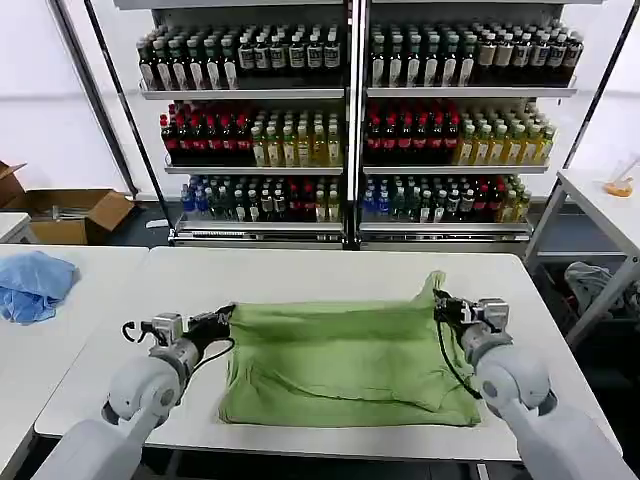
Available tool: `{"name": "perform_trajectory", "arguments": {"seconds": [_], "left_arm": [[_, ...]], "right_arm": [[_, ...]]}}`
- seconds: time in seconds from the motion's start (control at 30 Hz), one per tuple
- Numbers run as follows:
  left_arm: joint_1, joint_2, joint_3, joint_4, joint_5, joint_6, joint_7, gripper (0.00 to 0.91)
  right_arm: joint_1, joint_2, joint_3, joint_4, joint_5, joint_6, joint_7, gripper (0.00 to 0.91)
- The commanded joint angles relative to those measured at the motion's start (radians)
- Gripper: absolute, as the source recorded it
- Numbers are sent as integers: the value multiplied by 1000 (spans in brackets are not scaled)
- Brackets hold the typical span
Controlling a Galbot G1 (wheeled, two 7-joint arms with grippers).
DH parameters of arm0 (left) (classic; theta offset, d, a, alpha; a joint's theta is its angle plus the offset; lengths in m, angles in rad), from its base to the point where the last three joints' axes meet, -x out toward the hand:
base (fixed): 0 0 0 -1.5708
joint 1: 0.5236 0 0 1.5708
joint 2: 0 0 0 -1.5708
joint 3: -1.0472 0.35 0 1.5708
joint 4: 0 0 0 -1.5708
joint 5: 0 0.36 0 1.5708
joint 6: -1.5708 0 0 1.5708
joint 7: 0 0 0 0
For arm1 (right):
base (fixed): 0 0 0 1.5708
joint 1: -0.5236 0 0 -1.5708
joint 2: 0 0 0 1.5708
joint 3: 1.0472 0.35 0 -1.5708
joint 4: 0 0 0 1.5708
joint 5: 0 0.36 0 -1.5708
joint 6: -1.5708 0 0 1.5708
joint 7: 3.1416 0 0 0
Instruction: Fold and organize the clothes.
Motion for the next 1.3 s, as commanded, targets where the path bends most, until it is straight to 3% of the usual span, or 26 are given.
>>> {"name": "perform_trajectory", "arguments": {"seconds": [0.03,0.23,0.27,0.3,0.33,0.37,0.63,0.9,1.07,1.3], "left_arm": [[127,10,-5,-63,67,14,15,30],[116,-16,26,-25,117,14,15,30],[109,-23,28,-14,124,14,15,81],[106,-25,29,-9,127,14,15,333],[102,-30,29,-2,126,14,14,836],[95,-38,28,3,126,12,13,907],[128,-81,-3,-52,161,-16,-27,907],[251,-205,-45,-128,279,-80,-110,907],[285,-300,-39,-125,324,-89,-134,907],[301,-376,-24,-86,379,-110,-158,907]], "right_arm": [[-235,-8,103,133,-19,-5,14,0],[-200,7,78,75,-36,-5,20,0],[-190,11,69,61,-40,-5,21,20],[-186,12,65,57,-45,-6,20,302],[-176,16,55,44,-55,-5,14,907],[-168,19,49,34,-62,-5,10,907],[-190,24,52,72,-147,5,-10,907],[-291,34,139,147,-158,10,-14,907],[-332,48,139,163,-194,19,-24,907],[-348,57,137,171,-205,24,-25,907]]}}
